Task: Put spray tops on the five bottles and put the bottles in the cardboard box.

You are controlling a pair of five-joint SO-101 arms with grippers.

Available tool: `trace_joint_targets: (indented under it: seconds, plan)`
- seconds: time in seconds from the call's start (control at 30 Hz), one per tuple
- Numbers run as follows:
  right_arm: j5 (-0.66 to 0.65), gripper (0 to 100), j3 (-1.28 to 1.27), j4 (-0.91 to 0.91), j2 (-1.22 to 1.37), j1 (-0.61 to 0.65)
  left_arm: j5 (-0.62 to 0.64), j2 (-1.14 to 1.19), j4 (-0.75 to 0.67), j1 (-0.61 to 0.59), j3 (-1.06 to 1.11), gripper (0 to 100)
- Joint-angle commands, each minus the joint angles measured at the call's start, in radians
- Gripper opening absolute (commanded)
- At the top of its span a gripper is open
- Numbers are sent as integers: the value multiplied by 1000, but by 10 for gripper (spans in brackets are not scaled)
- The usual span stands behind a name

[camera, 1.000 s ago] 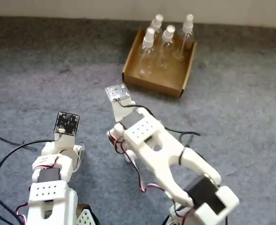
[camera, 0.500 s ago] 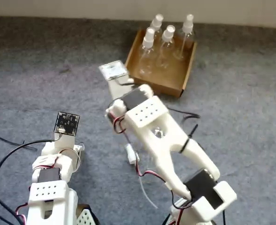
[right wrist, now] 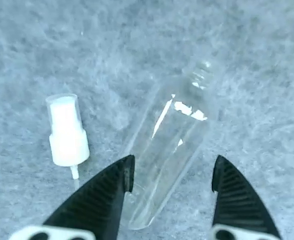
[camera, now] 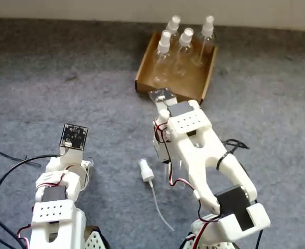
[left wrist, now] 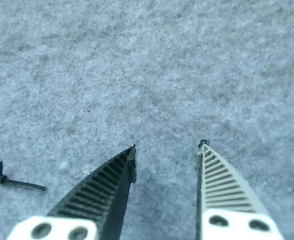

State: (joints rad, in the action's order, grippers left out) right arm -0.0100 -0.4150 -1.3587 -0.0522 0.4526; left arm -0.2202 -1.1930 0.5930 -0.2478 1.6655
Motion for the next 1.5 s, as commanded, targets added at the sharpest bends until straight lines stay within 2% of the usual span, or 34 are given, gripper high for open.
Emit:
trace_joint_targets:
  seconds: [0.0, 0.33, 0.47, 0.77, 0.83, 0.9, 0.97, 1.07, 1.2, 1.33, 1.47]
  plan:
    - [18, 232, -15, 67, -31, -30, -6, -12, 6, -8, -5, 188]
    - [130, 235, -114, 137, -33, -2, -6, -12, 6, -8, -5, 188]
    - [137, 235, -159, 153, -30, -24, -6, -12, 6, -8, -5, 188]
    - [138, 231, -309, 352, -30, -54, -6, -12, 6, -8, -5, 188]
    - [137, 203, -318, 352, -31, -56, -6, -12, 6, -12, -7, 188]
    - [135, 114, -318, 357, -35, -58, -5, -12, 29, -13, -27, 188]
    - [135, 5, -315, 357, -41, -58, -6, -12, 184, -15, -120, 188]
    - [71, 5, -315, 354, -44, -58, -48, -4, 477, 22, -357, 188]
    - [-17, 5, -334, 392, -147, -93, -110, 48, 724, 150, -691, 188]
    - [-138, 5, -498, 536, -360, -159, -91, 308, 918, 189, -1101, 192]
    - [-195, 5, -671, 607, -527, -165, 48, 641, 1085, 298, -1435, 193]
